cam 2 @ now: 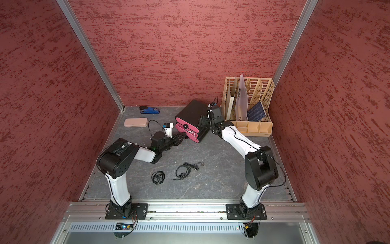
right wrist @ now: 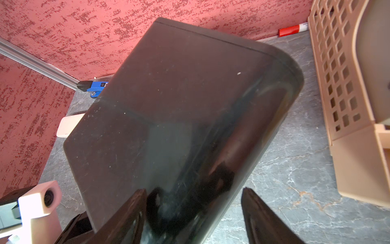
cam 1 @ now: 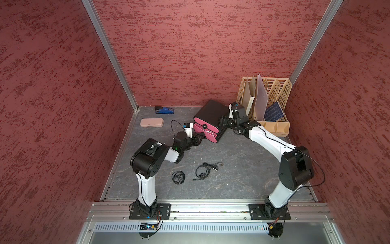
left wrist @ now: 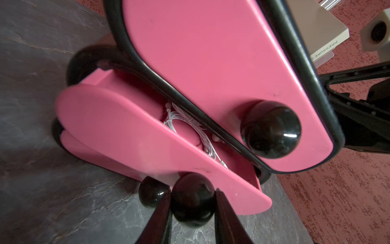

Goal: Place the wired earphones into the drawer by color
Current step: Close the drawer in the storage box.

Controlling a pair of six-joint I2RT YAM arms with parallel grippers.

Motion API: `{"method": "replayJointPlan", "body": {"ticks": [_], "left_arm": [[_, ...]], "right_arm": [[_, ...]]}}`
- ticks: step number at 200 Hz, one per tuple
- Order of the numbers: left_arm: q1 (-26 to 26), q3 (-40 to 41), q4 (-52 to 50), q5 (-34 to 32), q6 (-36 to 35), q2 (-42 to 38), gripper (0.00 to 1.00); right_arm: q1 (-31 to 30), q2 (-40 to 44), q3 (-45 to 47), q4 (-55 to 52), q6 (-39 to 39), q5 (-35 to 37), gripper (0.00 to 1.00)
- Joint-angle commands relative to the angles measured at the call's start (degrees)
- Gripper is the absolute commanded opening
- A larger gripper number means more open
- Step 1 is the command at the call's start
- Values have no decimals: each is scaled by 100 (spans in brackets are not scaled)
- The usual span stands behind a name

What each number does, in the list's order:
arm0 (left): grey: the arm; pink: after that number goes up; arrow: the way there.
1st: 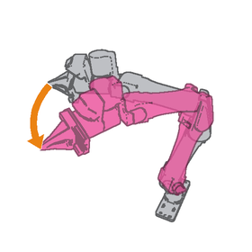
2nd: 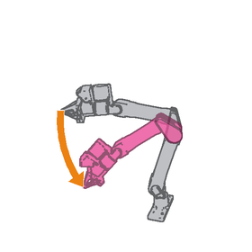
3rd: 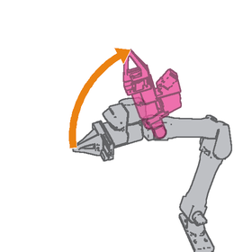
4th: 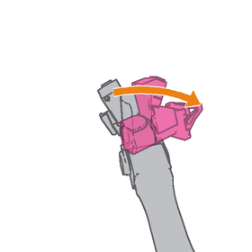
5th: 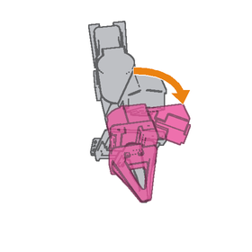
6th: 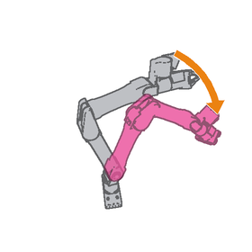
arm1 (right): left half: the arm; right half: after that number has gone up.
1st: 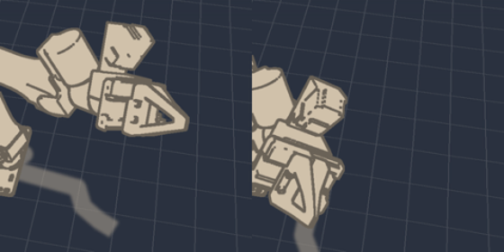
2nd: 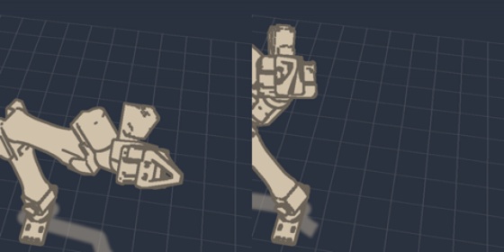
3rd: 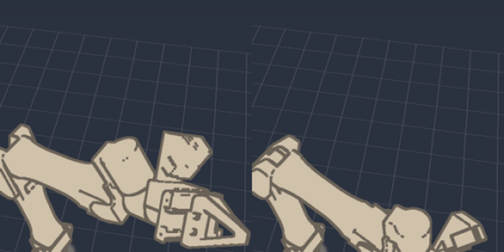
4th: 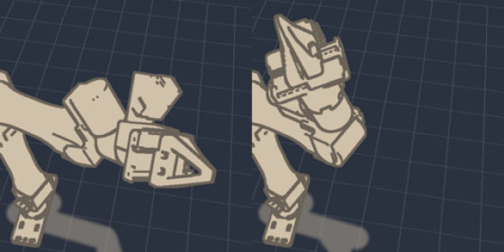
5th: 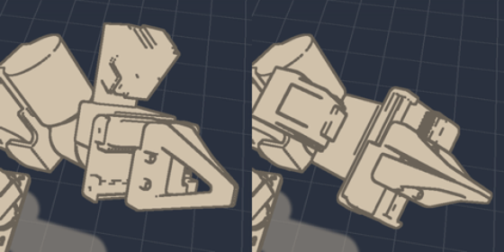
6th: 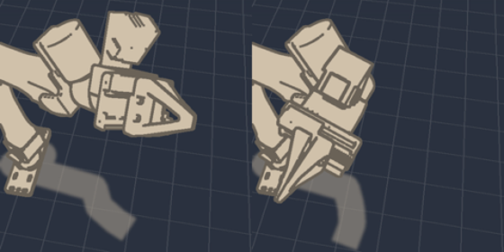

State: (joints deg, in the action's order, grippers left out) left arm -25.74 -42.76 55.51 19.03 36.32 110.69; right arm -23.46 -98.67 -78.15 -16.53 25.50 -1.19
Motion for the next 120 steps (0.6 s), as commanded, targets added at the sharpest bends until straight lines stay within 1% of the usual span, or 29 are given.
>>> {"method": "replayJointPlan", "body": {"ticks": [1,61,80,103,120], "left_arm": [[-9,-212,734,-47,133,177,12],[-34,-646,758,27,165,547,13],[-45,-748,746,31,205,638,14],[-43,-805,734,27,235,674,20],[-32,-772,713,22,250,638,31]], "right_arm": [[-27,-11,184,-473,-115,14,75],[-22,-13,186,-464,-99,-18,75],[-24,-17,182,-459,-101,-23,75],[-24,-16,186,-464,-89,-22,75],[-22,-20,182,-465,-84,-10,75]]}}
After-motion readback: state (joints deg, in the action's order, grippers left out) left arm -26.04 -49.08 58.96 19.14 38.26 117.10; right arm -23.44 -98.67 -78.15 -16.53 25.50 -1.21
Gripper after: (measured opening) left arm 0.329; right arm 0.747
